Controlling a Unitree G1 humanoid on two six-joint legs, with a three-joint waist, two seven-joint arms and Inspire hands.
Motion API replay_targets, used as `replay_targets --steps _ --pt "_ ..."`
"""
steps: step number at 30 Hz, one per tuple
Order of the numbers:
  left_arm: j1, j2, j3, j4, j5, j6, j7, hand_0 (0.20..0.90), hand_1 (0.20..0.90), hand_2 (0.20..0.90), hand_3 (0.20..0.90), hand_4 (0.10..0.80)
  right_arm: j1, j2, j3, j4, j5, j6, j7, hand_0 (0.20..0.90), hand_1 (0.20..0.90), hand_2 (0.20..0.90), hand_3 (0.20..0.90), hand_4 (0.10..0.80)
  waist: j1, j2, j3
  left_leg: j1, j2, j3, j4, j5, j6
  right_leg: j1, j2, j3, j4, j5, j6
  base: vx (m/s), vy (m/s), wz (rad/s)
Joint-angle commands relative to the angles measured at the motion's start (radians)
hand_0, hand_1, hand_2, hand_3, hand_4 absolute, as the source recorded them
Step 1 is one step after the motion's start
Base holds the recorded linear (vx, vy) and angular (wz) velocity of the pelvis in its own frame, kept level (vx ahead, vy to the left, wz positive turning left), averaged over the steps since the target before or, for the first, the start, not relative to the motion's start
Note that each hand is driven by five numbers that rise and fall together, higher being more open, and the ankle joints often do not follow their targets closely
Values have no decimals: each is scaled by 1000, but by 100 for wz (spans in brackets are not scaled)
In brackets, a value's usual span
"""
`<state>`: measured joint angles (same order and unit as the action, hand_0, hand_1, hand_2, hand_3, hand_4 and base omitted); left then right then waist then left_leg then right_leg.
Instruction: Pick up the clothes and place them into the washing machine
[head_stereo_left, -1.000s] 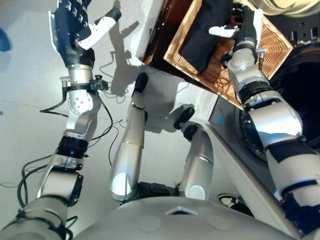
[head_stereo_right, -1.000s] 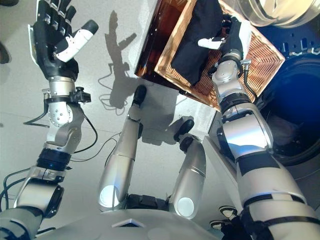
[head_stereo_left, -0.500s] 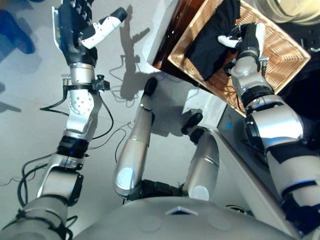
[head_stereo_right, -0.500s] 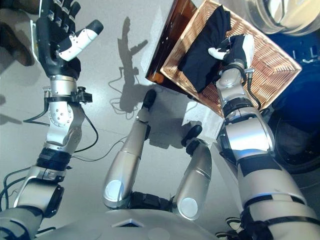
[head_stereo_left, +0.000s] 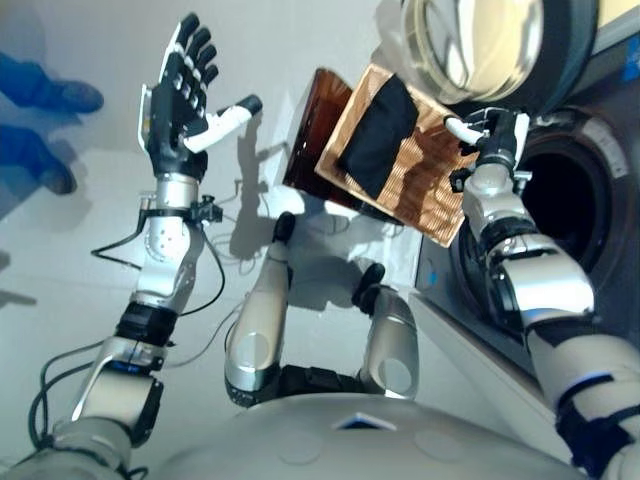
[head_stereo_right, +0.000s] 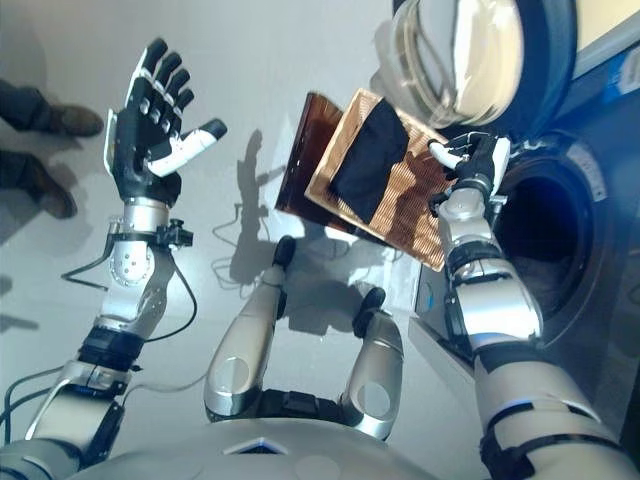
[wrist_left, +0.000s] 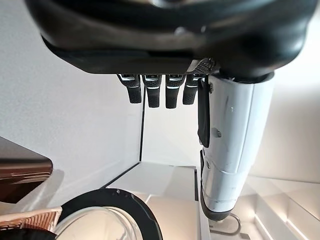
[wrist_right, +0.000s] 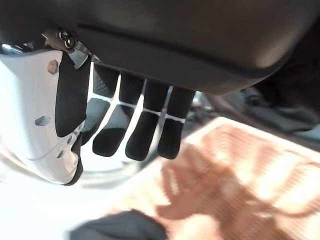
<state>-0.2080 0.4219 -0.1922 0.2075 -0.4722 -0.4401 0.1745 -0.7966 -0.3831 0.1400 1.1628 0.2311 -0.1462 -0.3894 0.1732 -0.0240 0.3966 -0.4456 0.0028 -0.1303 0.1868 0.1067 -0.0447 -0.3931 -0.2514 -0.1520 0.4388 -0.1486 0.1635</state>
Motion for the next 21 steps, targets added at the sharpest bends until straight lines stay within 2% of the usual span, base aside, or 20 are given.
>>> replay_targets --steps 1,7,12,13,14,19,21 --pt "54 -57 98 -50 3 -59 -10 900 900 900 900 800 175 67 -38 -199 90 -123 -28 200 200 200 200 300 -55 -22 -157 103 -35 31 -49 -86 -24 87 49 33 -231 161 -17 94 25 -17" --pt "143 -75 132 -44 10 -47 -24 900 900 900 900 800 322 126 -70 -308 135 -141 5 200 200 200 200 300 -85 -9 -235 227 -25 54 -149 -69 -20 204 37 57 -350 201 2 127 27 -27" --pt "188 -93 153 -36 9 -35 -28 900 900 900 900 800 349 111 -33 -251 42 -94 19 200 200 200 200 300 -80 -2 -277 295 -22 67 -157 -90 -15 273 29 69 -390 206 7 119 -14 -19" --pt "202 -100 161 -47 15 -32 -30 900 900 900 900 800 344 101 7 -237 -39 -69 24 502 502 502 502 516 -76 -2 -282 307 -17 71 -154 -97 -15 283 31 71 -388 201 6 84 -33 -12" --pt "205 -99 165 -49 13 -29 -33 900 900 900 900 800 331 91 36 -227 -93 -49 30 900 900 900 900 800 -71 -4 -281 310 -13 72 -153 -97 -16 282 34 68 -381 198 5 55 -25 -7" --pt "197 -91 170 -71 16 -26 -29 900 900 900 900 800 285 69 99 -224 -228 -11 8 900 900 900 900 800 -59 -10 -254 282 -8 62 -126 -101 -19 253 48 58 -339 173 -4 -27 -23 0" --pt "156 -80 173 -79 16 -35 -9 900 900 900 900 800 224 51 151 -241 -320 8 -13 900 900 900 900 800 -50 -12 -183 207 -2 60 -44 -109 -26 176 56 59 -261 160 -10 -295 -42 7"
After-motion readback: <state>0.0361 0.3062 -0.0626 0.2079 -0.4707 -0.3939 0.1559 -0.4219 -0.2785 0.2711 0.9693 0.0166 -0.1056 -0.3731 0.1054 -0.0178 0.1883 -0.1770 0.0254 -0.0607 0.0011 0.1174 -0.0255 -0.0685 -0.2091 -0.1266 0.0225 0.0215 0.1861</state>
